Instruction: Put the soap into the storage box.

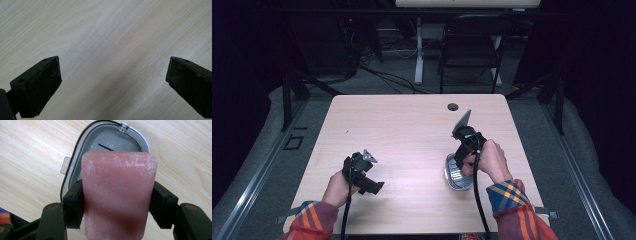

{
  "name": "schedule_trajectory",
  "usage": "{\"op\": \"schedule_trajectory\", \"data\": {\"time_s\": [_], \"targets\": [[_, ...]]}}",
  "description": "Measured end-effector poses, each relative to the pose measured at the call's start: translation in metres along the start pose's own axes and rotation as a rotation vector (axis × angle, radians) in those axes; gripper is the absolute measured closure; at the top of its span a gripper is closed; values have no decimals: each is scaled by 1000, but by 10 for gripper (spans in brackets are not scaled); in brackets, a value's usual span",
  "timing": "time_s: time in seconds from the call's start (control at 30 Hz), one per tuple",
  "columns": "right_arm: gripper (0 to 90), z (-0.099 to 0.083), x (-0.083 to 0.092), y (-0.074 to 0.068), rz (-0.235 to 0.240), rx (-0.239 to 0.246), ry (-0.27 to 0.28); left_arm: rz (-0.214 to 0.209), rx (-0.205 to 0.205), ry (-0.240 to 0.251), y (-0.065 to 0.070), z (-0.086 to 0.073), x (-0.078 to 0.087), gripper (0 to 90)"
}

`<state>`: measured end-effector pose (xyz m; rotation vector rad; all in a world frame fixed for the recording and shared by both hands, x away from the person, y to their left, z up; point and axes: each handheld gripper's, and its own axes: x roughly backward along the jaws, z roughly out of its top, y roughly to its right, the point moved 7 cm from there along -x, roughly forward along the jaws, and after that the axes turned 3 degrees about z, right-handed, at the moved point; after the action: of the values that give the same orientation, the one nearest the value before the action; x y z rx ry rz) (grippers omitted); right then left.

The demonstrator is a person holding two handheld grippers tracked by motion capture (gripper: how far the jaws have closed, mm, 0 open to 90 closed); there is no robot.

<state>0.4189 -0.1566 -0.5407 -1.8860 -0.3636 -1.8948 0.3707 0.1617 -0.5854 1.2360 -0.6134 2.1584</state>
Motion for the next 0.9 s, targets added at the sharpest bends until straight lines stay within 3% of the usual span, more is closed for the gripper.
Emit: {"op": "schedule_trajectory", "data": {"time_s": [0.03,0.1,0.2,0.23,0.3,0.33,0.47,0.5,0.6,0.73,0.8,0.9], "targets": [[372,0,0,0,-5,17,-23,1,1,2,0,0,0,1],[373,2,-3,-2,-2,-4,-9,0,1,2,0,0,0,1],[372,3,-7,-1,-3,3,-29,0,1,3,0,0,0,1],[372,4,-10,-2,3,-19,-8,0,1,3,0,0,0,1],[372,3,-10,-1,3,-9,-36,0,2,2,0,0,0,1],[372,4,-13,-2,9,-30,-11,2,2,5,0,0,0,1],[372,3,-15,1,6,-28,-31,0,0,1,0,0,0,1],[372,5,-19,-2,19,-64,20,-1,0,1,0,0,0,1],[372,4,-18,1,7,-52,-15,-1,-1,0,0,0,0,1],[371,6,-22,1,9,-89,5,-1,1,2,0,0,0,1],[371,6,-21,2,8,-77,-17,-1,-1,1,0,0,0,1],[371,7,-23,0,14,-95,8,-1,1,1,0,0,0,1]]}}
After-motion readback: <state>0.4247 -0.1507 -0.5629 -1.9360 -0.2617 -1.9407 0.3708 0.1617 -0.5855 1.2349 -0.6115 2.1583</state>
